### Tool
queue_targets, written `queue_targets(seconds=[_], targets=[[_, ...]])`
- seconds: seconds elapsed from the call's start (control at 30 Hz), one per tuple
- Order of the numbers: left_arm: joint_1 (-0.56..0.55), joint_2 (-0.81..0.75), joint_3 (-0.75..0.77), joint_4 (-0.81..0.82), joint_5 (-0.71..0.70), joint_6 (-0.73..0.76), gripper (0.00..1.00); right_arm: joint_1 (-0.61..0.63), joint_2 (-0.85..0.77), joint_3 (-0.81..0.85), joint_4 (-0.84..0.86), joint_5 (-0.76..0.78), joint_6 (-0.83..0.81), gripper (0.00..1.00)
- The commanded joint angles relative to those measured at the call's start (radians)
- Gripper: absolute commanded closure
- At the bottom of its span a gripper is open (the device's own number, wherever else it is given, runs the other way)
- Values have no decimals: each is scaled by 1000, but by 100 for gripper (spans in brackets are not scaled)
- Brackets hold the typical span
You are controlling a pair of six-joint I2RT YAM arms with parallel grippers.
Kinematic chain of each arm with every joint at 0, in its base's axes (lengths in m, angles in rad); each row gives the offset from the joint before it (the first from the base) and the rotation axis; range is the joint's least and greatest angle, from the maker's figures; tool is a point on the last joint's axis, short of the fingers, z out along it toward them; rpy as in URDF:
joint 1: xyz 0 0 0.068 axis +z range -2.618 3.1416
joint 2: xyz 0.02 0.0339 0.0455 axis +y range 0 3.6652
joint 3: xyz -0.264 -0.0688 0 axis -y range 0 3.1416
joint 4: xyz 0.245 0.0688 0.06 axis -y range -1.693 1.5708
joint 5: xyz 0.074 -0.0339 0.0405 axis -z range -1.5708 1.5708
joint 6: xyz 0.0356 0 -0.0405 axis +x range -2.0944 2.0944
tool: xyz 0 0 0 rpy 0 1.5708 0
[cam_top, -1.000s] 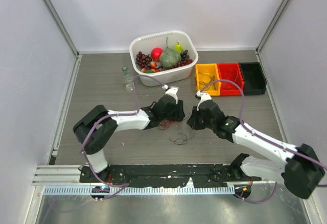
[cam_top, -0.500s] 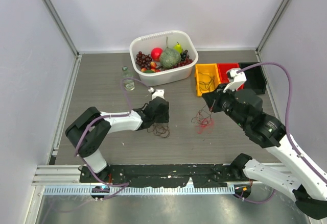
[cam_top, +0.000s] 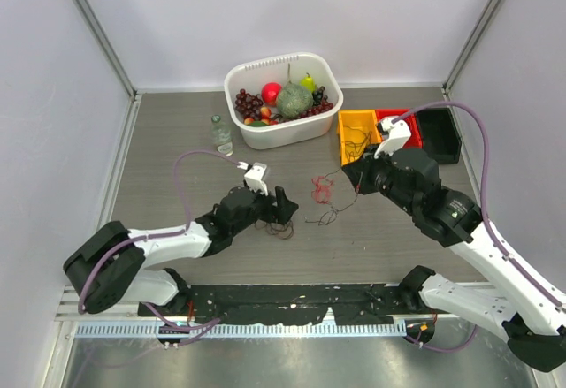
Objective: Untangle the cables
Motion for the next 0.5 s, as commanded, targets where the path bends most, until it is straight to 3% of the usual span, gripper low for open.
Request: queue_targets(seconds=[0.0, 0.17, 0.37, 0.47], targets=[[-2, -72, -50, 282, 5, 92, 21, 2, 18, 26, 68, -88, -1, 99], [-5, -63, -136, 525, 80, 90, 18, 2, 35, 11, 128, -183, 22, 99], [-20, 81, -57, 605, 412, 87, 22, 3, 40, 0, 169, -292, 34, 99], [-46, 140, -36, 656, 495, 81, 22, 3, 34, 8, 166, -289, 33, 99]])
